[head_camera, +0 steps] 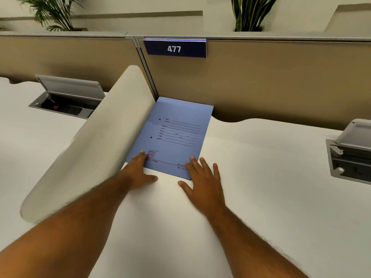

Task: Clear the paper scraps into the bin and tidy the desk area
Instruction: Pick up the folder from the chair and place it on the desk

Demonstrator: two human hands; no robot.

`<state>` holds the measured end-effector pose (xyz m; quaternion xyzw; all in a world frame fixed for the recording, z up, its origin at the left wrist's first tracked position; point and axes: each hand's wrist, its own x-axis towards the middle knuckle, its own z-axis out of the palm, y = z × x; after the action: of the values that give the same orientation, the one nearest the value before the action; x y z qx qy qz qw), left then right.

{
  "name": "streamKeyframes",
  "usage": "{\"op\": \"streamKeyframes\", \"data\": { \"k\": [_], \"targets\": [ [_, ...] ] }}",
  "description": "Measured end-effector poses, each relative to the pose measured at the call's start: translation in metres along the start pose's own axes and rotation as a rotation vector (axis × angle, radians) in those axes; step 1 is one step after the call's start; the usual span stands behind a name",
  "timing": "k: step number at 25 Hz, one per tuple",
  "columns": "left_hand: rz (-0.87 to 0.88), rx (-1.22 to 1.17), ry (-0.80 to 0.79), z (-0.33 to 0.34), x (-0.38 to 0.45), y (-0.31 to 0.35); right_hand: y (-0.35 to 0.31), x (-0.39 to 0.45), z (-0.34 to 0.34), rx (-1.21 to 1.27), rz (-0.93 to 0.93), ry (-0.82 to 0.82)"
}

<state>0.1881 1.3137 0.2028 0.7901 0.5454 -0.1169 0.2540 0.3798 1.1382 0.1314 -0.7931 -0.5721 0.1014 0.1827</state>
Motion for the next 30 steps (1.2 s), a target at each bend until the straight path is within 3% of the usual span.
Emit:
{"op": "streamKeyframes", "data": {
  "k": [7,12,18,21,30],
  "targets": [
    [0.027,0.048,-0.026,-0.023,0.009,-0.007,0.003,-0.001,0.0,0.14,0.022,0.059],
    [0.177,0.072,0.117,-0.007,-0.014,0.003,0.001,-0.002,-0.001,0.132,0.009,0.09],
    [0.306,0.171,0.172,-0.029,-0.062,0.001,-0.01,-0.005,-0.02,0.221,0.044,-0.037],
    [0.336,0.248,0.216,-0.048,-0.087,-0.02,-0.034,-0.013,-0.034,0.234,0.158,-0.109],
    [0.479,0.293,0.433,-0.067,-0.19,-0.072,-0.148,-0.13,-0.062,0.328,0.426,0.041]
  ]
}}
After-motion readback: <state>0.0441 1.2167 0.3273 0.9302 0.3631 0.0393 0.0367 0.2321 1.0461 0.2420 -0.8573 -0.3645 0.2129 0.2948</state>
